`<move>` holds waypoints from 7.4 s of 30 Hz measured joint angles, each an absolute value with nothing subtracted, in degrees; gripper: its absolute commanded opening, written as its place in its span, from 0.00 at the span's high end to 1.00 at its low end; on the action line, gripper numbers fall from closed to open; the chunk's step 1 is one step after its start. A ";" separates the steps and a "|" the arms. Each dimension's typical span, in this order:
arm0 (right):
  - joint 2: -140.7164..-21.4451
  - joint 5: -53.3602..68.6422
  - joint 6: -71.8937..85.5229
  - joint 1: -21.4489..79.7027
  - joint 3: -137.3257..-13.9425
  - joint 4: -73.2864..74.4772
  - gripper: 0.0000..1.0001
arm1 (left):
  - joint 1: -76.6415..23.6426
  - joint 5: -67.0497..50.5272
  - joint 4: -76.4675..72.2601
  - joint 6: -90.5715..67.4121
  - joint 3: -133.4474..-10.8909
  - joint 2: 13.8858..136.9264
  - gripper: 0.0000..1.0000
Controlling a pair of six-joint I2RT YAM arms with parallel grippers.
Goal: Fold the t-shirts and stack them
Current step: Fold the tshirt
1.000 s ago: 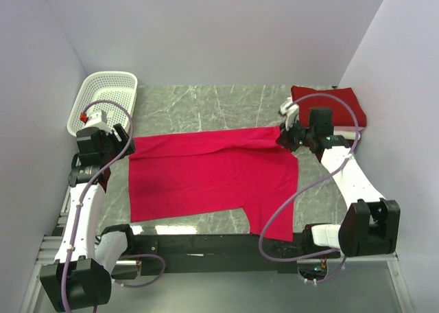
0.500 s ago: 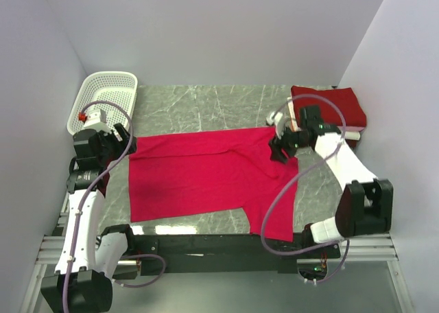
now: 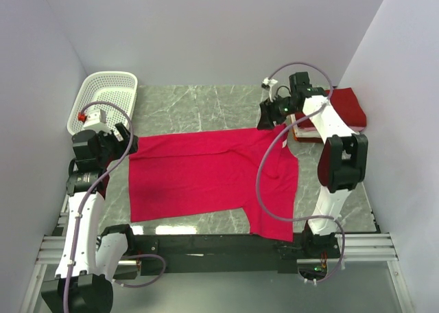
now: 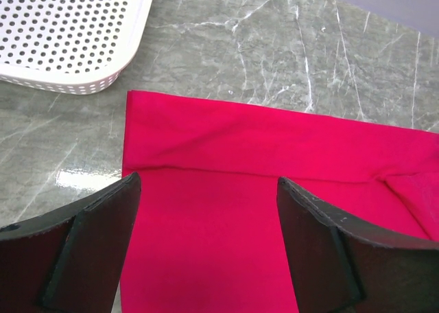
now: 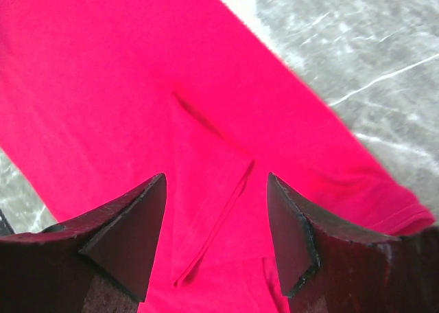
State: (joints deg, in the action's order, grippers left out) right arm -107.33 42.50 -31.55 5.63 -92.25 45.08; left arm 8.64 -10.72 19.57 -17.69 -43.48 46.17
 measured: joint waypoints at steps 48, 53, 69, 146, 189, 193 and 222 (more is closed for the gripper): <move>-118.34 26.17 -25.23 12.88 -92.29 46.44 0.57 | 8.62 -13.87 19.11 -17.67 -43.46 47.11 0.15; -117.49 26.09 -24.91 12.88 -91.94 46.37 0.53 | 8.62 -14.00 19.11 -17.67 -43.46 47.11 0.15; -120.29 24.40 -24.69 12.97 -91.61 46.81 0.53 | 8.62 -14.22 19.11 -17.67 -43.44 47.11 0.15; -124.01 -0.69 -17.39 5.32 -101.38 42.46 0.61 | -5.06 -6.76 23.16 -20.78 -68.90 99.18 0.58; -119.13 9.58 -28.05 10.33 -114.56 37.63 0.29 | -5.67 -3.09 16.58 -26.44 -66.46 64.79 0.00; -94.28 28.95 -42.22 11.07 -97.32 43.68 0.28 | -5.58 -10.52 15.88 -32.32 -59.46 49.71 0.07; -52.75 39.44 -57.93 6.68 -42.00 45.19 0.27 | -51.42 13.45 66.08 -106.76 -37.56 57.80 0.47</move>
State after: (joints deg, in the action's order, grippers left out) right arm -52.75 39.44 -57.93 6.68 -42.00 45.19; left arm -51.42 13.45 66.08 -106.76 -37.56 57.80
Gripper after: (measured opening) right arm 0.731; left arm 0.558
